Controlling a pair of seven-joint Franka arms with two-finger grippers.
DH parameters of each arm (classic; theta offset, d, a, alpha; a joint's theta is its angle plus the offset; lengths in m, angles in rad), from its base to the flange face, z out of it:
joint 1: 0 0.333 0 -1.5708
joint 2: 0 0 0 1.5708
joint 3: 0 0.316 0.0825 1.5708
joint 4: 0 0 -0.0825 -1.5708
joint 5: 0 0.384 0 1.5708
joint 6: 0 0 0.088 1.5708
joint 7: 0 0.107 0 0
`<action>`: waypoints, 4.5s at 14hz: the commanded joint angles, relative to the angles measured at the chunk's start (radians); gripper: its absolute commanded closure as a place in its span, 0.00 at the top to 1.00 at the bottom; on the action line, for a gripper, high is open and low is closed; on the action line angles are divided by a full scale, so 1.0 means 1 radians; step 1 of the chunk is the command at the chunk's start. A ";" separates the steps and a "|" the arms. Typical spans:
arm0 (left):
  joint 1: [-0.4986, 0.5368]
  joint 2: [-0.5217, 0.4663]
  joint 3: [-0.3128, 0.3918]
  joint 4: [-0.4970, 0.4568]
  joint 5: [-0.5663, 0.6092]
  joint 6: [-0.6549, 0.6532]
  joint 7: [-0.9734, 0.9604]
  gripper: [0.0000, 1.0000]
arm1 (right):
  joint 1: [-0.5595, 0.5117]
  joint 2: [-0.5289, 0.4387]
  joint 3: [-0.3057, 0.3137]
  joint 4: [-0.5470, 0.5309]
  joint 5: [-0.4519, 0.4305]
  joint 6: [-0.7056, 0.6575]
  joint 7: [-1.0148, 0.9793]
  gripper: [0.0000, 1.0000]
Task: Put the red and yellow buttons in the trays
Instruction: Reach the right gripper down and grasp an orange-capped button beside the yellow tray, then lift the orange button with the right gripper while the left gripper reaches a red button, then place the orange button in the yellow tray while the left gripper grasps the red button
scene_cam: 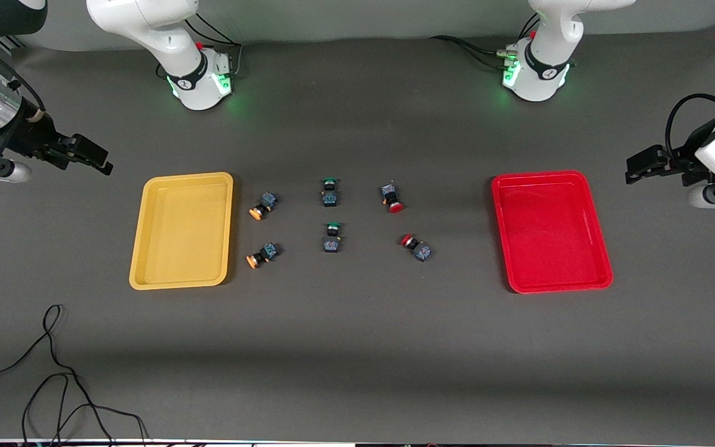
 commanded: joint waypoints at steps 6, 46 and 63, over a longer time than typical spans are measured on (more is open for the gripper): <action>-0.017 -0.008 0.018 0.001 0.012 -0.007 0.042 1.00 | 0.006 0.058 -0.020 0.033 -0.021 -0.063 -0.022 1.00; -0.729 0.523 -0.066 -0.329 -0.006 0.893 -0.955 1.00 | 0.077 0.419 0.325 -0.415 0.148 0.691 0.766 0.05; -0.553 0.270 -0.082 -0.324 -0.129 0.552 -0.780 0.00 | 0.032 0.428 -0.062 -0.508 0.148 0.646 0.213 0.64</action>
